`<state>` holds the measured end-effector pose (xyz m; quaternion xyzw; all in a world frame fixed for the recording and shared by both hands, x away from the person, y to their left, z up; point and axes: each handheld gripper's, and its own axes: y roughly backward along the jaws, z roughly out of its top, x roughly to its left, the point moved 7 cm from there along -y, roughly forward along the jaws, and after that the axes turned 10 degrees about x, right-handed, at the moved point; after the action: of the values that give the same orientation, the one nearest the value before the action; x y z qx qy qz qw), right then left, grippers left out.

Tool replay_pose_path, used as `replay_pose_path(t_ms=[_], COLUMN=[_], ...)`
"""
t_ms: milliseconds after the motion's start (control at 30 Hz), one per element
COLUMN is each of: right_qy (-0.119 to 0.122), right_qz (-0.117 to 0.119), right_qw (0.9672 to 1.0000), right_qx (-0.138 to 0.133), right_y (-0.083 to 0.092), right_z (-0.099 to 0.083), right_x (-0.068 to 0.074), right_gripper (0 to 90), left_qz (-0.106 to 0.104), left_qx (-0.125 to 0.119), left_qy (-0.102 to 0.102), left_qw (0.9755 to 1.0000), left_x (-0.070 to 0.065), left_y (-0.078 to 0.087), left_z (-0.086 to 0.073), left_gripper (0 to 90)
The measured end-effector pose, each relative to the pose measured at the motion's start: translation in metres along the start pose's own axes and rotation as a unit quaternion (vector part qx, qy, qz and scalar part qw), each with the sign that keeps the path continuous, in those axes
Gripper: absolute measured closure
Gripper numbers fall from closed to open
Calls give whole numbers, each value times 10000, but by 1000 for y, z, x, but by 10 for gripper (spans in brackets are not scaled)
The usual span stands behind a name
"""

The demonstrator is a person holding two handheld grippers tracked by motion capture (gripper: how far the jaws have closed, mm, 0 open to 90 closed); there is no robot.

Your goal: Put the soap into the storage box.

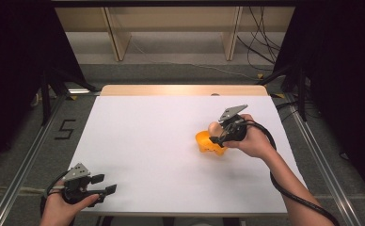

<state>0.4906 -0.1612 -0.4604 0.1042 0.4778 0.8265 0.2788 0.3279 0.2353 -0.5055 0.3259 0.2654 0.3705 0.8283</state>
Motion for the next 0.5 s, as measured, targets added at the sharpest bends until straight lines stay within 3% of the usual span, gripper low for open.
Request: replay_pose_path(t_ms=[67, 200, 267, 500], right_qy=[-92, -12, -116, -96], right_qz=[42, 74, 63, 109], right_qw=[9999, 10000, 9999, 9999], right_qx=[121, 36, 54, 47], right_y=[0, -3, -4, -7], right_z=[-1, 0, -1, -1], right_x=[1, 1, 2, 1], right_gripper=[334, 334, 333, 333], left_qz=[-2, -2, -3, -3], left_qx=[-2, -1, 7, -1], left_qy=[1, 2, -5, 3], left_qw=[10000, 10000, 10000, 10000], left_x=[0, 0, 0, 0], left_y=[0, 0, 0, 0], left_z=[0, 0, 0, 0], left_gripper=[320, 320, 320, 320])
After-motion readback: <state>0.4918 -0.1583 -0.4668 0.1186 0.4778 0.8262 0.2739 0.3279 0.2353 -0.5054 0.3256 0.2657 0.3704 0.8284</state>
